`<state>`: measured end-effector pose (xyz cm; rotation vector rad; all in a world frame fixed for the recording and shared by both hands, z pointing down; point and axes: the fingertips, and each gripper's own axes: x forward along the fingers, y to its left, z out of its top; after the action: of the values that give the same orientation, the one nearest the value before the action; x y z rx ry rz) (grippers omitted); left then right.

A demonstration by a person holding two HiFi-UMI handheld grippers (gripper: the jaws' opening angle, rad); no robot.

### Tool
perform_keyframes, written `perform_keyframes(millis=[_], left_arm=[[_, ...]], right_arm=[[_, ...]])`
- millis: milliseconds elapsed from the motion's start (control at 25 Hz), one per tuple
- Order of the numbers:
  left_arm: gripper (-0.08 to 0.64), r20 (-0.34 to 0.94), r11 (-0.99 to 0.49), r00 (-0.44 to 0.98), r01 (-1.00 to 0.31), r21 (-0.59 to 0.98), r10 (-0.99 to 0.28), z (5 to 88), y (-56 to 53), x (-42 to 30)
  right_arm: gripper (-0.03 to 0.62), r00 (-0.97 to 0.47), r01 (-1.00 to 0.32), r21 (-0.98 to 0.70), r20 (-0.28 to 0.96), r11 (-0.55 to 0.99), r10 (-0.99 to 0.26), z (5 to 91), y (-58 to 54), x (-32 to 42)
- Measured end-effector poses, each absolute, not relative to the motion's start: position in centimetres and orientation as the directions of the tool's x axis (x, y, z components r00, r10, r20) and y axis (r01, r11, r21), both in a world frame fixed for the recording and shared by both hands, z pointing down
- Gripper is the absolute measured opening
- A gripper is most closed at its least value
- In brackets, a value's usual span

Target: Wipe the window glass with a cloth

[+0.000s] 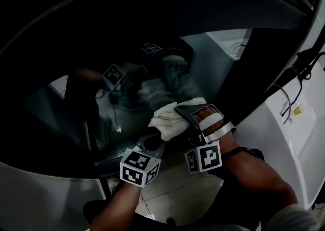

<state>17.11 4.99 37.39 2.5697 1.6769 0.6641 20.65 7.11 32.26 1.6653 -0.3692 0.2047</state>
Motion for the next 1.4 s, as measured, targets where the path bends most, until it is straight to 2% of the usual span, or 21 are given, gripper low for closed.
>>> perform_keyframes(millis=[240, 520, 840, 1080, 1400], left_arm=[[0.017, 0.332, -0.436, 0.351, 0.870, 0.230, 0.875, 37.1, 4.6, 17.1], [0.017, 0.334, -0.449, 0.366, 0.866, 0.220, 0.869, 36.6, 4.8, 17.4], [0.017, 0.328, -0.456, 0.375, 0.862, 0.221, 0.867, 36.2, 4.5, 17.5], [0.017, 0.340, -0.444, 0.359, 0.869, 0.217, 0.869, 36.6, 4.9, 17.0], [0.017, 0.337, -0.455, 0.369, 0.862, 0.225, 0.866, 36.7, 4.6, 17.6]], right_arm=[[0.137, 0.959, -0.263, 0.962, 0.252, -0.076, -0.125, 27.8, 8.0, 18.8], [0.137, 0.992, -0.010, 0.999, 0.003, -0.051, -0.129, 18.8, 11.3, 17.0], [0.137, 0.966, 0.238, 0.971, -0.239, -0.028, -0.095, 9.7, 13.2, 17.6], [0.137, 0.937, 0.341, 0.940, -0.342, -0.019, -0.067, 6.6, 13.8, 19.0], [0.137, 0.912, 0.406, 0.914, -0.406, -0.008, -0.059, 5.5, 14.4, 20.1]])
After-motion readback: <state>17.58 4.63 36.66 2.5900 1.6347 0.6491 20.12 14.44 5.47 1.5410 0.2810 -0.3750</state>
